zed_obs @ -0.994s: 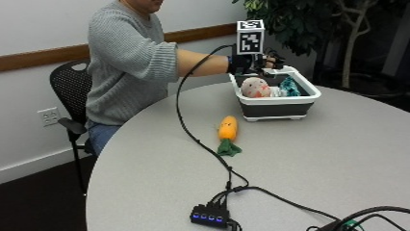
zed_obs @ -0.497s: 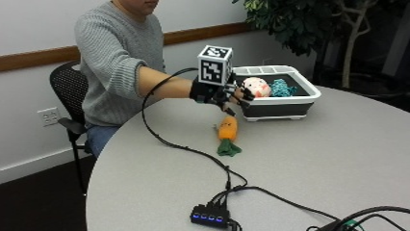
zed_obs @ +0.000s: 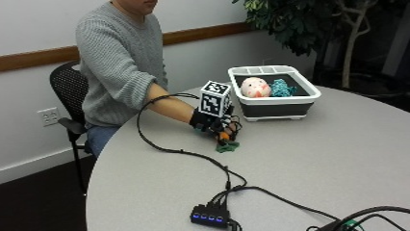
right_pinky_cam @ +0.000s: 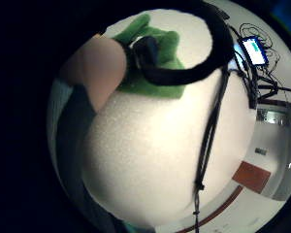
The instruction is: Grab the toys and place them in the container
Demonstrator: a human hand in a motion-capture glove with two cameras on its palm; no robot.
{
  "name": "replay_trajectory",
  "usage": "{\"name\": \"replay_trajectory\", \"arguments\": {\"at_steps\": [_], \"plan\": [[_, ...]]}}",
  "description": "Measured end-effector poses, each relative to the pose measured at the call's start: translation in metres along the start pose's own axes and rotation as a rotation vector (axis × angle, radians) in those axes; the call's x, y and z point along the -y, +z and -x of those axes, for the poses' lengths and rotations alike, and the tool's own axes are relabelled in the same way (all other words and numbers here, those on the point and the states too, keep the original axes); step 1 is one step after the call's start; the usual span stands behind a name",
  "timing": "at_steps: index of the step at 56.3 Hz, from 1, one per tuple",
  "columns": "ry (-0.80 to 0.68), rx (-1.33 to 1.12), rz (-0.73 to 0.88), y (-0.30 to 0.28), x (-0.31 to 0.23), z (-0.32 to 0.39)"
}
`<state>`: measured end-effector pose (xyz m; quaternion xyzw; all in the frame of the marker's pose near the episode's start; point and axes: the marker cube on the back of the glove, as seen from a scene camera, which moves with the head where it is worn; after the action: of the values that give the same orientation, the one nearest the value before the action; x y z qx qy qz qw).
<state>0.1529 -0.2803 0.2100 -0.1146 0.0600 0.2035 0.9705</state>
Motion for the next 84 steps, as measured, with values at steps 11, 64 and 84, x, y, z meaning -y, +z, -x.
{"name": "replay_trajectory", "arguments": {"at_steps": [11,64,84], "plan": [[-0.065,0.143,-0.181,-0.070,0.008,0.008],[-0.325,0.071,-0.097,-0.197,0.081,0.192],[-0.270,-0.072,-0.135,-0.190,0.068,0.152]]}}
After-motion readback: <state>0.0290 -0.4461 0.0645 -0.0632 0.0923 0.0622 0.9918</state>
